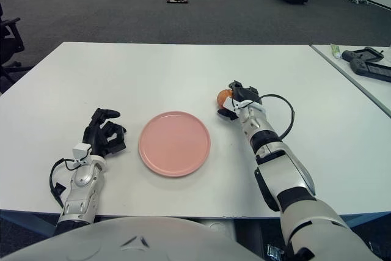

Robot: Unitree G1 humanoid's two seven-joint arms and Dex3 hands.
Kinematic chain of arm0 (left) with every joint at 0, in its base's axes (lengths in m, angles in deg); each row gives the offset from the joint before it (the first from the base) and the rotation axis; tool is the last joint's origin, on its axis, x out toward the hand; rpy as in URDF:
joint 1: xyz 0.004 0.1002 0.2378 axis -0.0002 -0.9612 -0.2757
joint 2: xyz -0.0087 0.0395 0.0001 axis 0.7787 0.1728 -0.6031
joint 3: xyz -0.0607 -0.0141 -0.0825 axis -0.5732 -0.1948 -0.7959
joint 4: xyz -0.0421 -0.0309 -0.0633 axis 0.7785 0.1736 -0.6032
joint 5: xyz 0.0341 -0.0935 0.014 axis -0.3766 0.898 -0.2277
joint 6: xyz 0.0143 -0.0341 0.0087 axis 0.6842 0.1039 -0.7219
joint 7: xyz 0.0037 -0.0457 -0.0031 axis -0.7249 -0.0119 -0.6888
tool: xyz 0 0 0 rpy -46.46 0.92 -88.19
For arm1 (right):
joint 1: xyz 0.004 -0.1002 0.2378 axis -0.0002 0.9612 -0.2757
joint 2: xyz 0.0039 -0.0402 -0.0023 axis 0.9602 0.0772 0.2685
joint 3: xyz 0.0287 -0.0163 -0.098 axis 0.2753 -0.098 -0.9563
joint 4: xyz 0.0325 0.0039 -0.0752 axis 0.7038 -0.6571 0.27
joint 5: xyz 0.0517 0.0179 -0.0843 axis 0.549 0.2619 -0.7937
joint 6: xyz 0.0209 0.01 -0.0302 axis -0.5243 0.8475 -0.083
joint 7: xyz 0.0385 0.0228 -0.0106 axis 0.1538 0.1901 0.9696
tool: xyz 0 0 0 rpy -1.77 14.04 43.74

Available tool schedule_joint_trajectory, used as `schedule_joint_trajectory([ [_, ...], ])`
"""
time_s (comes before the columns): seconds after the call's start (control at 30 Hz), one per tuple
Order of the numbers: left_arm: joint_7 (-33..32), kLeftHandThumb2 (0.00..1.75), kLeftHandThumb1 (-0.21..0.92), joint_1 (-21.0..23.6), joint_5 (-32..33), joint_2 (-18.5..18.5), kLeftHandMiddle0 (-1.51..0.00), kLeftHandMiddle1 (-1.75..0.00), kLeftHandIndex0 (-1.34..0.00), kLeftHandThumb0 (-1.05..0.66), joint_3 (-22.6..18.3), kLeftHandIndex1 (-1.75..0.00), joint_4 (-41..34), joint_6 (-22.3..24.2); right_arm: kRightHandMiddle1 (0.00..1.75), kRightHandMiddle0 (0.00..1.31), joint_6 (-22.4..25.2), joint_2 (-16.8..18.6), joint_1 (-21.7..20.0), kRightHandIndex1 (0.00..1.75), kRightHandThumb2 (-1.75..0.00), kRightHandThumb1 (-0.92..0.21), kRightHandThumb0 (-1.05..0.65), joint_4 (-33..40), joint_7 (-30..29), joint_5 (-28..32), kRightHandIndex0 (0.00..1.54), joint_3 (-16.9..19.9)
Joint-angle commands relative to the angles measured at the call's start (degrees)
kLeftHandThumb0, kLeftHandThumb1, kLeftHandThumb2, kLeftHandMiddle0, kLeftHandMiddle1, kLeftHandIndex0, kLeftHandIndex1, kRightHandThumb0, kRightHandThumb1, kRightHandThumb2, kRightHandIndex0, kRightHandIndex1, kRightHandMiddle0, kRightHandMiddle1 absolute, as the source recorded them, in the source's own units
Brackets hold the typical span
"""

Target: Put the apple into the plate.

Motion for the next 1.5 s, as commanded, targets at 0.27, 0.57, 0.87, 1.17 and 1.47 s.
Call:
schedule_joint_trajectory([
  [0.27, -0.9, 1.46, 0.2, -0.64, -0.63, -0.16, -0.68, -1.75, -0.49, -0.01, -0.15, -1.73, 1.02, 1.39, 1.72, 0.36, -3.12, 0.05, 2.2, 1.52, -1.02, -0.53, -0.26, -4.15, -0.05, -1.38, 0.36, -3.07],
  [0.57, -1.65, 1.47, 0.2, -0.5, -1.64, -0.06, -0.7, -1.75, -0.48, -0.01, -0.14, -1.74, 1.34, 1.3, 1.75, 0.44, -5.81, -1.51, 0.88, 1.66, -1.39, -0.24, -0.02, -4.31, 1.03, -1.34, 0.7, -3.89],
  [0.87, -1.66, 1.47, 0.19, -0.47, -1.32, -0.18, -0.7, -1.75, -0.49, -0.01, -0.37, -1.72, 1.48, 1.15, 1.75, 0.55, -3.75, -2.83, -1.42, 1.73, -1.6, -0.07, -0.01, -1.21, 3.47, -2.52, 0.8, -5.38],
  [1.17, -1.73, 1.47, 0.2, -0.51, -1.56, 0.02, -0.69, -1.75, -0.49, -0.01, -0.41, -1.73, 1.45, 1.33, 1.75, 0.57, -2.42, -3.55, -0.49, 1.73, -1.62, -0.05, -0.01, 2.0, 1.24, -4.24, 0.82, -5.93],
  [1.47, -1.42, 1.46, 0.21, -0.44, -1.18, 0.2, -0.68, -1.75, -0.48, -0.01, -0.59, -1.73, 1.22, 2.03, 1.75, 0.57, -1.54, -4.74, 1.91, 1.73, -1.62, -0.06, 0.0, 8.16, -1.25, -3.49, 0.82, -3.32],
])
